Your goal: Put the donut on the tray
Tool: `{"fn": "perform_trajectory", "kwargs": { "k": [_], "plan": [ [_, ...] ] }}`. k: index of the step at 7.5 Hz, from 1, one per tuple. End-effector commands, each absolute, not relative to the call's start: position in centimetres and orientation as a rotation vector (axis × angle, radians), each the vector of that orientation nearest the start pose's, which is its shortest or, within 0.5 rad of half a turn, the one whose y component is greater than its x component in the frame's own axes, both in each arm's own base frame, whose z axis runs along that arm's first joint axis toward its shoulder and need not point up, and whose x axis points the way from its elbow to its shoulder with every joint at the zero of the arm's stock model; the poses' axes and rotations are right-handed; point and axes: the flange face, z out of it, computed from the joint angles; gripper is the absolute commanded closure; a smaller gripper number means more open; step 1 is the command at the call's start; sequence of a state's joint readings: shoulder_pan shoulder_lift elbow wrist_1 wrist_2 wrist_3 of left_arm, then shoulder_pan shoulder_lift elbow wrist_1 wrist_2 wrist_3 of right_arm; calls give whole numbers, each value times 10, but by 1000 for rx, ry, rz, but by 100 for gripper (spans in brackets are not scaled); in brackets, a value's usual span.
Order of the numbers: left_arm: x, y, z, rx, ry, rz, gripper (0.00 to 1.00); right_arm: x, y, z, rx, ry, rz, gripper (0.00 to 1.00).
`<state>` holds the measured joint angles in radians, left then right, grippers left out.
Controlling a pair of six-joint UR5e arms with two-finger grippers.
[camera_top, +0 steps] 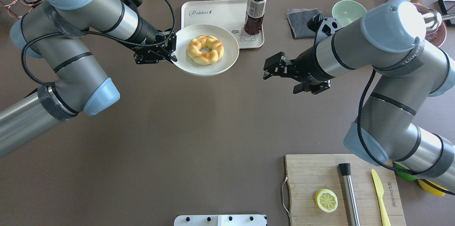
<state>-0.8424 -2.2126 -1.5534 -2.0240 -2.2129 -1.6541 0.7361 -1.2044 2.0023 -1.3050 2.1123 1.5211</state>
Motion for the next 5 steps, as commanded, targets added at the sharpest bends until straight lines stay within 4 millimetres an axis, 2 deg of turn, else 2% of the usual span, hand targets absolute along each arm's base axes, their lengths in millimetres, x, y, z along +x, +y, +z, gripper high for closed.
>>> {"fn": "perform_trajectory", "kwargs": {
  "k": [1, 2, 3, 4, 5],
  "plan": [
    [424, -648, 249, -129, 1182, -619, 100, -317, -428, 276, -44, -1095, 313, 0],
    [448, -662, 245, -87, 1173, -685, 100, -307, -426, 292, -24, -1071, 282, 0],
    [464, -670, 255, -74, 1171, -722, 100, -295, -423, 304, -7, -1055, 267, 0],
    [483, -676, 276, -55, 1163, -732, 100, -278, -419, 321, 8, -1032, 256, 0],
    [495, -680, 290, -53, 1164, -729, 100, -270, -417, 329, 26, -1018, 233, 0]
  ]
}}
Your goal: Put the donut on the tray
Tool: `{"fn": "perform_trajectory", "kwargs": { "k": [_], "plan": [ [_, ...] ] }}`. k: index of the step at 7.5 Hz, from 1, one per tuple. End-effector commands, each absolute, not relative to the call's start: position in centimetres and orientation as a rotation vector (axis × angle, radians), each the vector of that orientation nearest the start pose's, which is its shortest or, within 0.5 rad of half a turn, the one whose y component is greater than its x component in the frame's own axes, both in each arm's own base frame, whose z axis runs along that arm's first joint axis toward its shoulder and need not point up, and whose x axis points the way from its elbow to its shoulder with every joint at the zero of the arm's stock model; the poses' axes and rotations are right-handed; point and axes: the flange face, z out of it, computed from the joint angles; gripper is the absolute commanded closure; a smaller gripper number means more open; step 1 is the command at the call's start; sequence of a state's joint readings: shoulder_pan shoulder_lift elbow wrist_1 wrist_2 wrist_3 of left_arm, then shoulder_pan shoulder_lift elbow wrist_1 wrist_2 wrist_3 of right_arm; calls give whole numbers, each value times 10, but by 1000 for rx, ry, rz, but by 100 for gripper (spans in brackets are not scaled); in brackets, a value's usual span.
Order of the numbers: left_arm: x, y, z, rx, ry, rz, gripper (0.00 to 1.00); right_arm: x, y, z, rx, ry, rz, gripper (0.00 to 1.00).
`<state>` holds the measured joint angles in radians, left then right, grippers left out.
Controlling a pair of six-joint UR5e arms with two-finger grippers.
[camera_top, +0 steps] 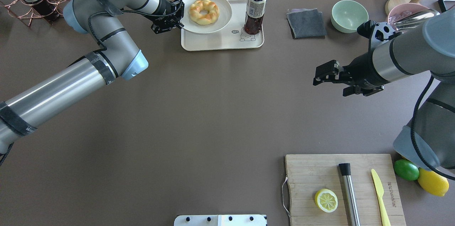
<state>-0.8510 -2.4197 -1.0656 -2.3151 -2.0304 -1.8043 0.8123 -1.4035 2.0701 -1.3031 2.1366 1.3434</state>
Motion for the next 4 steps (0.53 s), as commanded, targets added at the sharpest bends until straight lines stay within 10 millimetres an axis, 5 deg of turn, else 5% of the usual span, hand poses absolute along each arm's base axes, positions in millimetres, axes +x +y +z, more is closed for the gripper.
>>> {"fn": "perform_trajectory", "kwargs": {
  "k": [1, 2, 4],
  "plan": [
    [511, -678, 290, -30, 1170, -752, 100, -268, -418, 333, 25, -1011, 237, 0],
    [531, -670, 293, -14, 1183, -778, 100, -265, -417, 338, 21, -1004, 243, 0],
    [540, -668, 301, -16, 1195, -781, 100, -259, -416, 344, 20, -994, 254, 0]
  ]
}}
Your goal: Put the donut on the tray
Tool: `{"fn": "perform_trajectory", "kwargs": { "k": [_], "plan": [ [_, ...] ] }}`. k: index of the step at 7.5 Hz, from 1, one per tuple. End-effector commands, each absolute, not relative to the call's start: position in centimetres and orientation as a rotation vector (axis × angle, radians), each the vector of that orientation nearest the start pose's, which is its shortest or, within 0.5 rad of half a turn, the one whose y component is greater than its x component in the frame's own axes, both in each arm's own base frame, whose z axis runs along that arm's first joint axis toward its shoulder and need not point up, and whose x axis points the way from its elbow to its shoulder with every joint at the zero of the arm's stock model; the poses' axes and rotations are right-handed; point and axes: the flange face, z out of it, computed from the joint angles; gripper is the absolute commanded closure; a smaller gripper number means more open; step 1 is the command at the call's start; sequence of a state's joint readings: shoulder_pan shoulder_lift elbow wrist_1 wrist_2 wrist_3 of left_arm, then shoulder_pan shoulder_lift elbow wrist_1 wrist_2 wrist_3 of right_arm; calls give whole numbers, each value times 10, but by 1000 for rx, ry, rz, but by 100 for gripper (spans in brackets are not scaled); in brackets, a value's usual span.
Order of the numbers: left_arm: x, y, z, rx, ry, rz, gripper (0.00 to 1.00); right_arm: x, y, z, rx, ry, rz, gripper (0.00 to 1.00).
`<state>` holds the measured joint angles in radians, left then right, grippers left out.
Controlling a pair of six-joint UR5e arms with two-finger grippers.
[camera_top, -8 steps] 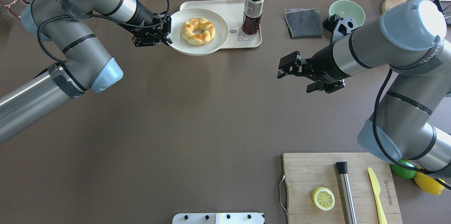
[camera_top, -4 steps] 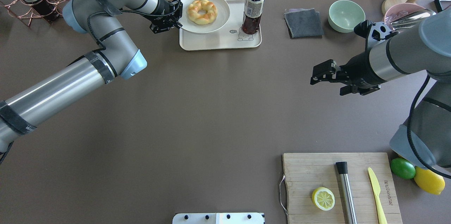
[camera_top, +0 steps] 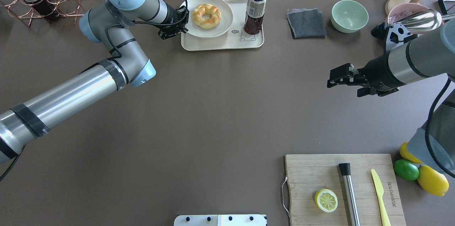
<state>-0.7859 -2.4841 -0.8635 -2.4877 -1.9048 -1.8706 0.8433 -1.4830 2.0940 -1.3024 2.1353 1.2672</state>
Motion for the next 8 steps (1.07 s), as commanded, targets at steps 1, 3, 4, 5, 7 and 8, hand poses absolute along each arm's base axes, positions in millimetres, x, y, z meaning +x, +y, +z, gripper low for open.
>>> {"fn": "perform_trajectory", "kwargs": {
  "k": [1, 3, 4, 5, 7, 8],
  "plan": [
    [542, -669, 305, -11, 1195, -783, 100, -257, -416, 346, 18, -991, 258, 0],
    [545, -667, 296, 13, 1204, -737, 22, -251, -416, 353, 15, -981, 274, 0],
    [540, -670, 289, 38, 1211, -701, 7, -248, -417, 354, 16, -980, 279, 0],
    [513, -677, 281, 20, 1236, -683, 6, -247, -418, 354, 16, -978, 283, 0],
    [448, -649, 275, 17, 1203, -614, 7, -240, -423, 356, 25, -977, 296, 0],
    [400, -641, 293, 10, 1186, -556, 7, -232, -424, 366, 38, -960, 278, 0]
  ]
}}
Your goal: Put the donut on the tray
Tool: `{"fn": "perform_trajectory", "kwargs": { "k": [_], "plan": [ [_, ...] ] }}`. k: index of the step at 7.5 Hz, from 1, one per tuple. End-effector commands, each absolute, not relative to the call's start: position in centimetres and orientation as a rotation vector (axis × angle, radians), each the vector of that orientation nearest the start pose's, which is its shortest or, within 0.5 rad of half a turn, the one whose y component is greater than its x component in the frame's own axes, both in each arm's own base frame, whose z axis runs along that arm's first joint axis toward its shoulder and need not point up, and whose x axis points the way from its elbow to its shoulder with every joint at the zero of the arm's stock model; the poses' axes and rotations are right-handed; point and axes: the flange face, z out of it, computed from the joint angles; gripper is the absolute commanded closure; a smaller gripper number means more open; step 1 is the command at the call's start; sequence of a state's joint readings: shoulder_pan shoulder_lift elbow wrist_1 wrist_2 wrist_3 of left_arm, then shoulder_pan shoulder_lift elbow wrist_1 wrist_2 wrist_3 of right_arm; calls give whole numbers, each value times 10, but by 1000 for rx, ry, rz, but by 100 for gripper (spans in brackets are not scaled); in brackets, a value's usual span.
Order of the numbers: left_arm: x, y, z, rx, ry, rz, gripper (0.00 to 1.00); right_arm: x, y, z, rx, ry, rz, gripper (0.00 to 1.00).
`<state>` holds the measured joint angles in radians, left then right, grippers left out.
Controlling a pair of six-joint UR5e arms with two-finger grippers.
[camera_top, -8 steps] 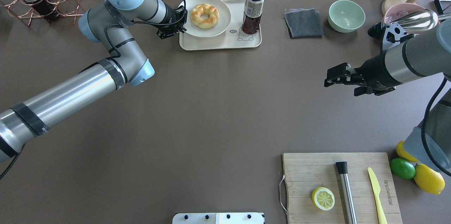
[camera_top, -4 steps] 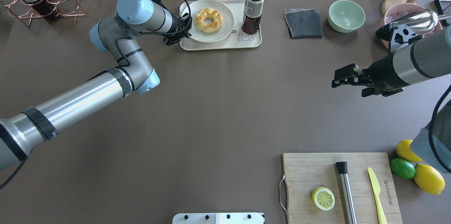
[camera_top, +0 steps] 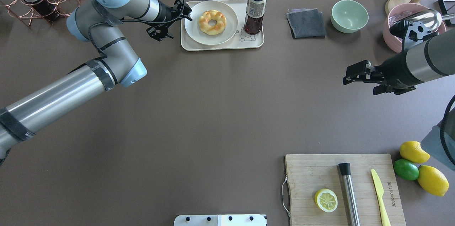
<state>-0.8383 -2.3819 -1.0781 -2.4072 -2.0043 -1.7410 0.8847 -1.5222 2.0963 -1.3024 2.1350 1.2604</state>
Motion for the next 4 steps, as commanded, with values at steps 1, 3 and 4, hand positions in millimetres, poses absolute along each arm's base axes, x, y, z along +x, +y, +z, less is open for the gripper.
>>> {"fn": "perform_trajectory", "kwargs": {
  "k": [1, 3, 4],
  "plan": [
    [330, -626, 328, -50, 1211, -459, 8, -220, -426, 378, 70, -939, 231, 0],
    [192, -592, 398, 30, 1233, -286, 8, -163, -446, 417, 67, -946, 160, 0],
    [143, -570, 449, 99, 1203, -188, 8, -135, -451, 442, 84, -928, 127, 0]
  ]
}}
